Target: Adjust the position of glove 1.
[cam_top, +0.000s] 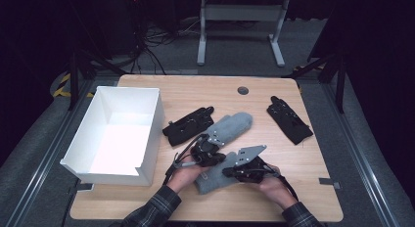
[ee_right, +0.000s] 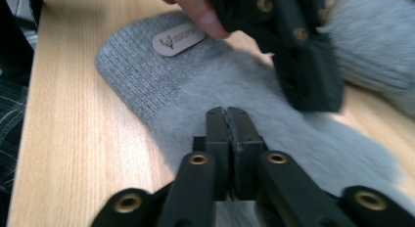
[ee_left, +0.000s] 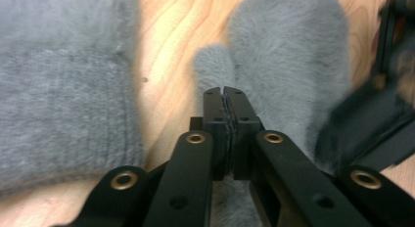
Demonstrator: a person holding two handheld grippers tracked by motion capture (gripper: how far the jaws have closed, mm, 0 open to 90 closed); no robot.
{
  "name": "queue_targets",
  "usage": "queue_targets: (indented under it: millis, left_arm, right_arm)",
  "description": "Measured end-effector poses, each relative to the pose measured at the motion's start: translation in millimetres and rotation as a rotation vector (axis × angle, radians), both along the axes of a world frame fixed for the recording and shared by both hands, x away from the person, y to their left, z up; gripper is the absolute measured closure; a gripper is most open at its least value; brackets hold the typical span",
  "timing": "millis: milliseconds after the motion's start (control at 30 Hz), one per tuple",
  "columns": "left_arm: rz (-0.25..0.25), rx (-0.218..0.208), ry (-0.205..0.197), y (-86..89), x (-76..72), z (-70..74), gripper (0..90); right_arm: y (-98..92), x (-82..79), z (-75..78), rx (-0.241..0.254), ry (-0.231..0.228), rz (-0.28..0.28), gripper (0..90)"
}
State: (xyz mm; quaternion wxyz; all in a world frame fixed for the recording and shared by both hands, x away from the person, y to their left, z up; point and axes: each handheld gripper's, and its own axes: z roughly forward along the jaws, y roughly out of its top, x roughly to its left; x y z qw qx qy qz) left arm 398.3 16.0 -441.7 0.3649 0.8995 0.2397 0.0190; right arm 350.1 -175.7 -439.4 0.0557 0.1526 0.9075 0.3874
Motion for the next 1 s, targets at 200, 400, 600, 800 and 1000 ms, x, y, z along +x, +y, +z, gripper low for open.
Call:
queue_targets:
  millis: [200,400,600,800,1000]
  left_arm:
    - [0.025,-0.003,-0.012,7.2,4.3,6.7,68.3]
    - [0.025,0.021,-0.008,9.2,15.5,18.5,51.4]
    - [0.046,0.023,-0.032,16.4,33.5,25.4,41.3]
    - [0.084,0.019,-0.043,22.7,56.5,25.3,41.3]
    - [0.11,0.018,-0.031,20.1,78.4,18.6,42.5]
  right_arm:
    - [-39.1,-6.7,8.6,0.01,-0.053,-0.138,60.8]
    - [-73.8,-6.6,6.5,0.005,-0.08,-0.281,39.0]
    - [-107.4,-6.2,2.9,0.02,-0.082,-0.408,29.1]
    - [-135.4,-1.8,-11.3,-0.005,-0.05,-0.501,24.9]
    - [-149.4,2.8,-19.6,-0.017,-0.045,-0.554,20.9]
